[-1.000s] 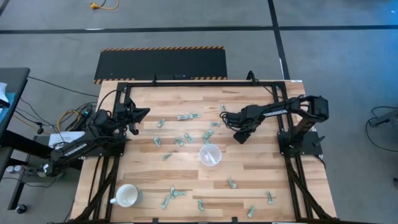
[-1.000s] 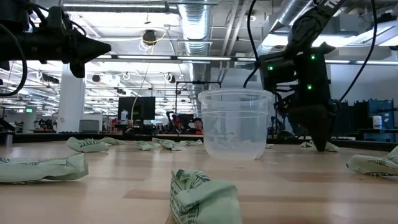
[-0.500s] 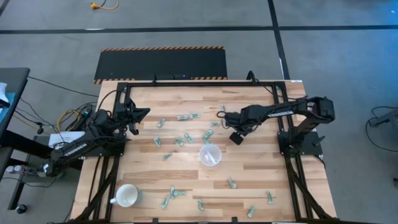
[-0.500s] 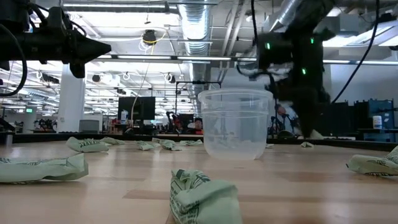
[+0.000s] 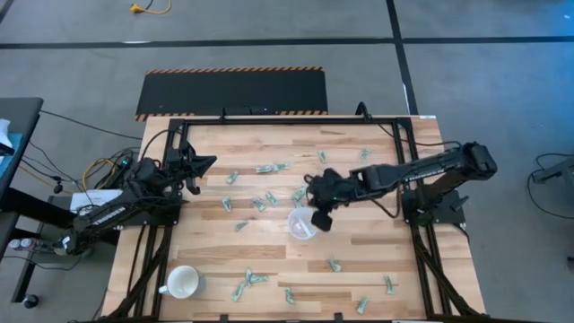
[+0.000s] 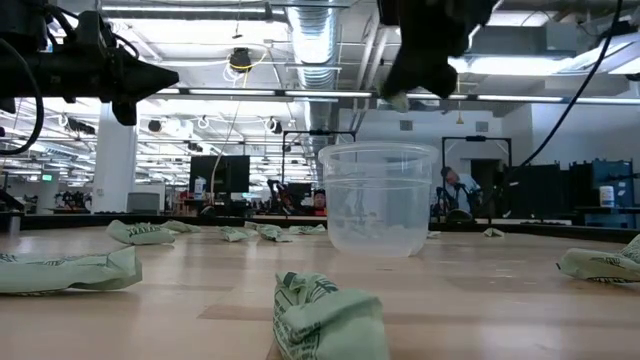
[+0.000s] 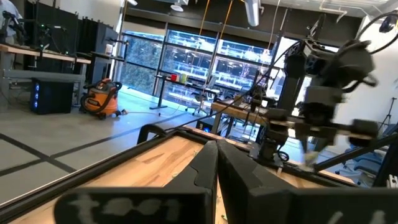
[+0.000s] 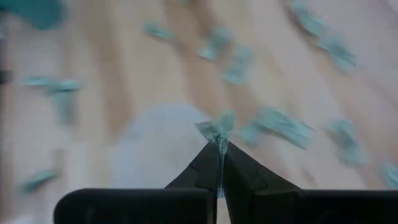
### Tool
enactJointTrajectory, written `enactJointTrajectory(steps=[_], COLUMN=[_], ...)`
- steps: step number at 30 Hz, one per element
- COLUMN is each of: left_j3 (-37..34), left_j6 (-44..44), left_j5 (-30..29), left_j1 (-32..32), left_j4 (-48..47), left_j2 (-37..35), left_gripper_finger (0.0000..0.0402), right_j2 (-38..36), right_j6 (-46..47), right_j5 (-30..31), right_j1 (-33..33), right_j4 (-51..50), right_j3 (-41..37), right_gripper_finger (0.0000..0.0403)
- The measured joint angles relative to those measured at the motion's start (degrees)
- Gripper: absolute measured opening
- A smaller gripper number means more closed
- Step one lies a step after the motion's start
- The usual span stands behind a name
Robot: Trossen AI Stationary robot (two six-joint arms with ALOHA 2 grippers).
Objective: Pick and place Stevia / Truvia into bins
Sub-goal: Put the stevia packet into the transparent container
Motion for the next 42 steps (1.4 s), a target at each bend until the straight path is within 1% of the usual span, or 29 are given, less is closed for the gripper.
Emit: enactJointTrajectory(steps=[2, 5, 10, 15, 22, 24, 29, 32, 36, 38, 42], left_j3=[0.0, 0.0, 0.0, 0.0, 0.0, 0.0, 0.0, 0.0, 0.0, 0.0, 0.0], left_j6=[0.0, 0.0, -0.3, -0.3, -0.3, -0.3, -0.3, -0.2, -0.2, -0.2, -0.2], left_j5=[0.0, 0.0, 0.0, 0.0, 0.0, 0.0, 0.1, 0.1, 0.1, 0.1, 0.1], left_j1=[0.0, 0.0, 0.0, 0.0, 0.0, 0.0, 0.0, 0.0, 0.0, 0.0, 0.0], left_j4=[0.0, 0.0, 0.0, 0.0, 0.0, 0.0, -0.1, -0.1, -0.1, 0.0, -0.1], left_j2=[0.0, 0.0, 0.0, 0.0, 0.0, 0.0, 0.0, 0.0, 0.0, 0.0, 0.0], left_gripper_finger=[0.0, 0.0, 0.0, 0.0, 0.0, 0.0, 0.0, 0.0, 0.0, 0.0, 0.0], right_j2=[0.0, 0.0, 0.0, 0.0, 0.0, 0.0, 0.0, 0.0, -1.6, -3.3, -8.4], right_j6=[-0.3, 1.0, 1.5, 1.7, 2.1, 1.9, -3.1, -3.6, 0.2, 1.8, 4.1], right_j5=[-1.1, -1.0, -1.0, 0.7, 1.2, 2.2, 6.9, 10.3, 15.8, 17.7, 17.9], right_j1=[1.0, 2.2, 3.7, 4.1, 3.7, 3.4, 3.4, 2.9, 1.3, 0.5, -1.0], right_j4=[1.4, 1.5, 2.1, 2.2, 2.2, 2.2, 0.1, -4.9, -14.1, -16.4, -15.0], right_j3=[0.0, 0.0, 0.0, 0.0, 0.0, 0.0, 0.0, 0.0, -0.1, -1.7, -8.4], right_gripper_finger=[0.0005, 0.0005, 0.0016, 0.0041, 0.0082, 0.0086, 0.0085, 0.0081, 0.0075, 0.0074, 0.0071])
